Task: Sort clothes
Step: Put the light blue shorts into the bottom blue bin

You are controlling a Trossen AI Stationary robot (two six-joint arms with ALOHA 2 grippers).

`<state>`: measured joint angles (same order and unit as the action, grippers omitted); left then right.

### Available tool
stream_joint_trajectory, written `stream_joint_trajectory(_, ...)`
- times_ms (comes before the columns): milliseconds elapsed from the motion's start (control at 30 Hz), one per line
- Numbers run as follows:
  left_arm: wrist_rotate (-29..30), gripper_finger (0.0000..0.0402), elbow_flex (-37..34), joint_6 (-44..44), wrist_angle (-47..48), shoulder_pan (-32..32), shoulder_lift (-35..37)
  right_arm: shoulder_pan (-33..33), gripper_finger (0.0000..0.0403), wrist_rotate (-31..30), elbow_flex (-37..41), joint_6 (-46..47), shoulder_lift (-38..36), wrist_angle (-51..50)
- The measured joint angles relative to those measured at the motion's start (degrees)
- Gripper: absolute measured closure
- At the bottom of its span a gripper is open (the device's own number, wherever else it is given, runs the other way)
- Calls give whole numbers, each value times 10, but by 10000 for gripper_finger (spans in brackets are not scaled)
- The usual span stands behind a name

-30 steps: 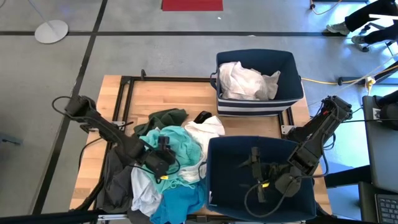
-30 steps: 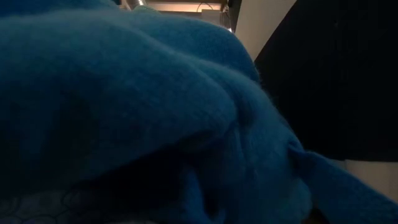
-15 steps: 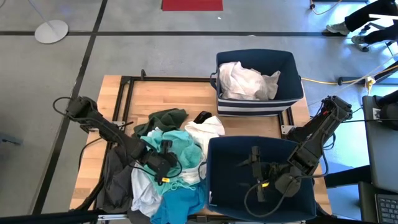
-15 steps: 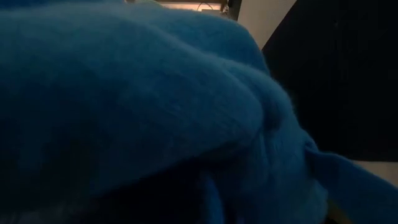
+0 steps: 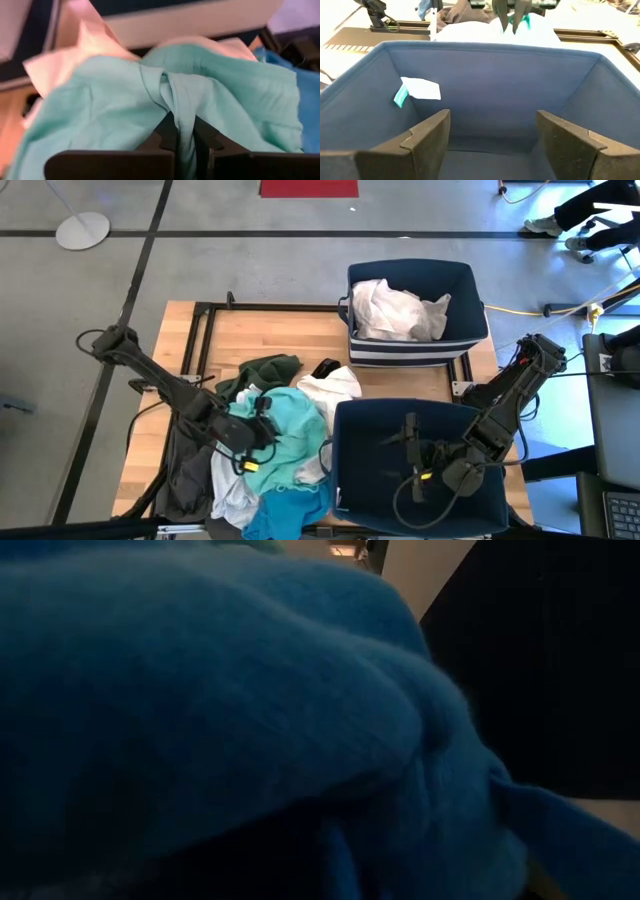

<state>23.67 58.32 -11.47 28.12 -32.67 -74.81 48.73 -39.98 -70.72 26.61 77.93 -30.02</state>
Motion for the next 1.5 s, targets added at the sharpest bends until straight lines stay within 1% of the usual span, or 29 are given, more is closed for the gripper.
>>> stream_joint_trajectory(200, 36, 391, 12, 31, -1, 0, 58, 0, 109, -16, 0, -4, 0, 5)
stream_joint_trajectory(300, 75, 389, 15, 44, -5, 0, 83, 0, 109, -37, 0, -6, 0, 6)
stream_joint_trajectory(567, 114, 389, 16, 68, -5, 0, 141, 0, 109, -90, 0, -85, 0, 81)
stream_joint_trajectory(667, 122, 387, 16, 79, -10, 0, 158, 0, 109, -124, 0, -120, 0, 111)
stream_joint_trajectory(833, 131, 391, 16, 122, -60, 0, 169, -2, 109, -216, 0, -174, 0, 137)
stream_joint_trajectory(900, 134, 390, 16, 145, -88, 0, 169, -13, 109, -234, 0, -187, 0, 138)
stream_joint_trajectory(967, 140, 387, 16, 168, -111, 0, 168, -28, 109, -236, 0, -196, 0, 138)
stream_joint_trajectory(1033, 157, 386, 16, 188, -134, 1, 168, -52, 109, -217, 0, -196, 0, 138)
stream_joint_trajectory(1167, 215, 389, 16, 227, -158, 2, 168, -120, 109, -125, 0, -204, 0, 141)
stream_joint_trajectory(1267, 218, 390, 16, 239, -157, 11, 168, -170, 109, -71, 0, -243, 0, 172)
stream_joint_trajectory(1400, 218, 385, 12, 224, -150, 30, 162, -222, 109, 18, 0, -316, 0, 261)
stream_joint_trajectory(1500, 219, 386, 12, 221, -152, 48, 151, -257, 109, 79, 0, -351, 3, 329)
